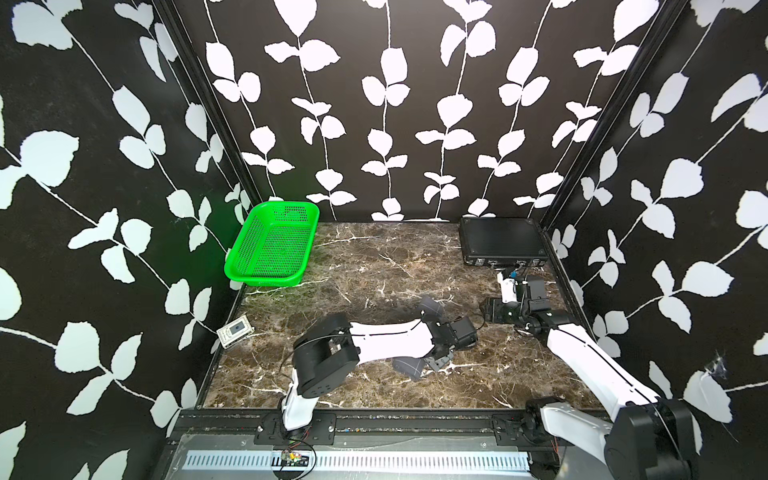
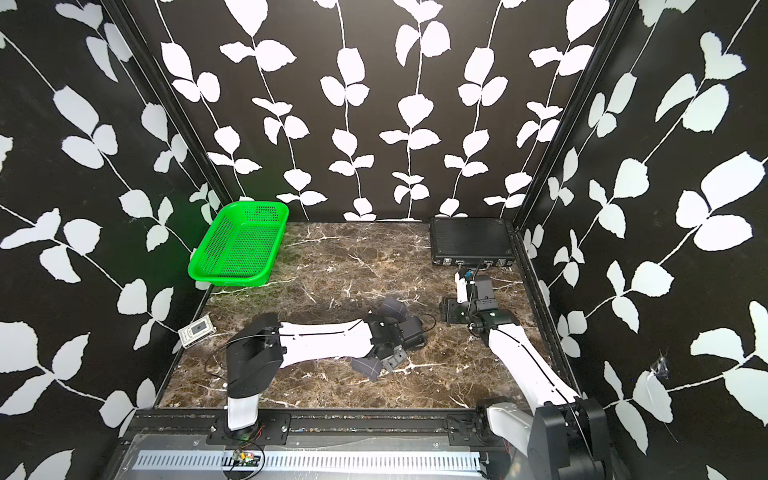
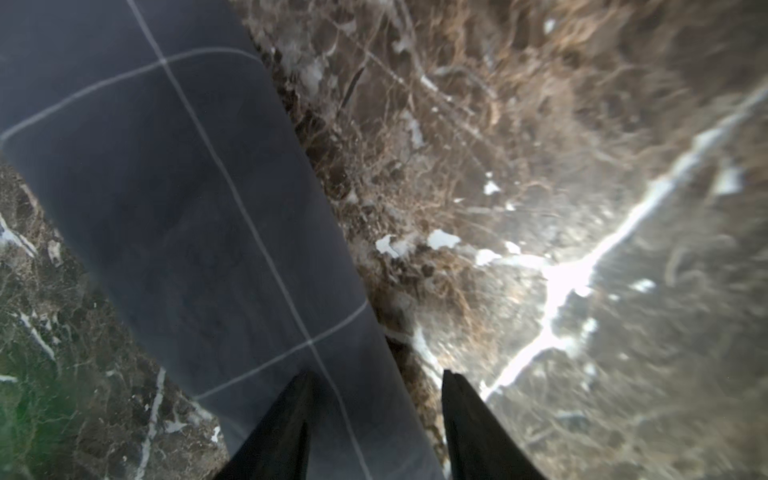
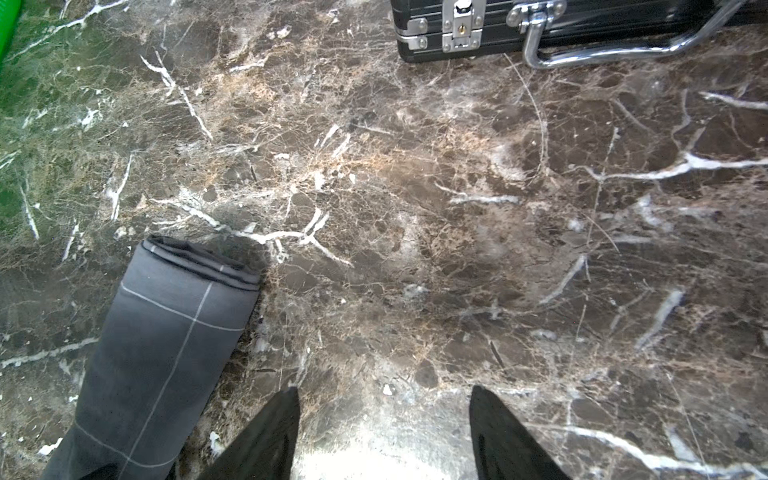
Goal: Roll up the pillowcase
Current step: Pick up the pillowcase at the center of the board.
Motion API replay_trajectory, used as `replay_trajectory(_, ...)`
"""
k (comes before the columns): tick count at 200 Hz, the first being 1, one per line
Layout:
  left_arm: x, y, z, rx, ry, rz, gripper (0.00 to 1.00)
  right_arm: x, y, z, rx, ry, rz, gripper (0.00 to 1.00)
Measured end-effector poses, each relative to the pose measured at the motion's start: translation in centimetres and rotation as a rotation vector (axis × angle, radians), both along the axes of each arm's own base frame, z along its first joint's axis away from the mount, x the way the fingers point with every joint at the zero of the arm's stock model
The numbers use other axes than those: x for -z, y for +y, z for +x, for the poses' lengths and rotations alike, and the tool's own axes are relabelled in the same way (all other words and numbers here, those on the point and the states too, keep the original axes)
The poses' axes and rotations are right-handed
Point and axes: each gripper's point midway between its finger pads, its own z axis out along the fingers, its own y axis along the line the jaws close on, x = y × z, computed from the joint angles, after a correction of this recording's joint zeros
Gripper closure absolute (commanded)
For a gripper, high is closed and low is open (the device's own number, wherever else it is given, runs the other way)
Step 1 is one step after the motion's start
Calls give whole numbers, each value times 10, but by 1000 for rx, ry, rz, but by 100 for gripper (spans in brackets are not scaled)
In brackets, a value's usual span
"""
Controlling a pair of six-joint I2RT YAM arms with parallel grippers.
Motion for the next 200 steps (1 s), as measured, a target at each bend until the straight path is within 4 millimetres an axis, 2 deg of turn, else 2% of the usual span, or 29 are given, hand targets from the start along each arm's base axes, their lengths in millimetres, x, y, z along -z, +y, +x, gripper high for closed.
replay_trajectory(34, 17, 9, 2, -7, -7, 80, 48, 3, -1, -3, -12, 10, -18, 33)
replay_trajectory(80, 21, 18, 4, -14, -13, 163, 53, 4, -4, -3, -18, 11, -34, 33)
replay_trajectory(108, 23, 27, 8, -21, -38, 222, 70, 4, -4, -4, -29, 9, -47, 33)
replay_trajectory(142, 22, 39, 13, -6, -72, 302, 100, 1, -5, -4, -35, -5, -53, 33)
replay_trajectory(200, 11, 59, 31, 34, -115, 395, 100, 0, -5, -4, -46, -11, -61, 33)
